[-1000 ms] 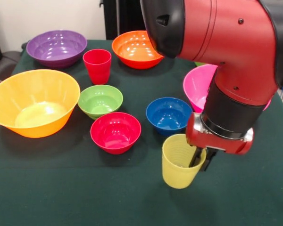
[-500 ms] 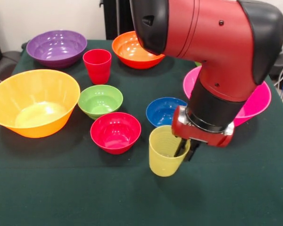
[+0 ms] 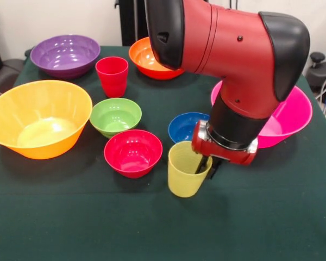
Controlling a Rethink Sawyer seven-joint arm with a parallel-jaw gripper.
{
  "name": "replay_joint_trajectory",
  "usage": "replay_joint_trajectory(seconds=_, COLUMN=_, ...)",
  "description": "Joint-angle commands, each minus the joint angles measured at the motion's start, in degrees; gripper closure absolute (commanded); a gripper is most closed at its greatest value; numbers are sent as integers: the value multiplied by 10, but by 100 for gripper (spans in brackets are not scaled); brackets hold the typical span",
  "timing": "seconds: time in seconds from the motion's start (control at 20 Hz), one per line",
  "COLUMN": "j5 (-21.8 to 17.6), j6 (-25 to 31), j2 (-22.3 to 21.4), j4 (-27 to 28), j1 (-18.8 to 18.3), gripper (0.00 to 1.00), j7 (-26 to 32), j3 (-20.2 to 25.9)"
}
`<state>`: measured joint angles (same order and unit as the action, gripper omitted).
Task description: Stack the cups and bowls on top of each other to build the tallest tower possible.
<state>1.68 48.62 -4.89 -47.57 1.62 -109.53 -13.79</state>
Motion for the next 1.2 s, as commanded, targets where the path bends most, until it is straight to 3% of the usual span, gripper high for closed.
replay_joint_trajectory(seconds=0.05, j5=25, j6=-46, j2=-27, j4=-121, j1=27, gripper=100, j7=-143, j3=43)
replay_joint_trajectory(seconds=0.75, j5=59, j6=-38, j2=-94, j4=-218, j1=44, gripper=100, j7=-143, j3=43)
replay_joint_trajectory(seconds=0.9, j5=54, j6=-13, j2=-121, j4=-243, j1=48, gripper=100, j7=-131, j3=31)
replay_joint_trajectory(seconds=1.2, j5=18, j6=-47, j2=-118, j4=-251, j1=49, gripper=100, j7=-105, j3=12)
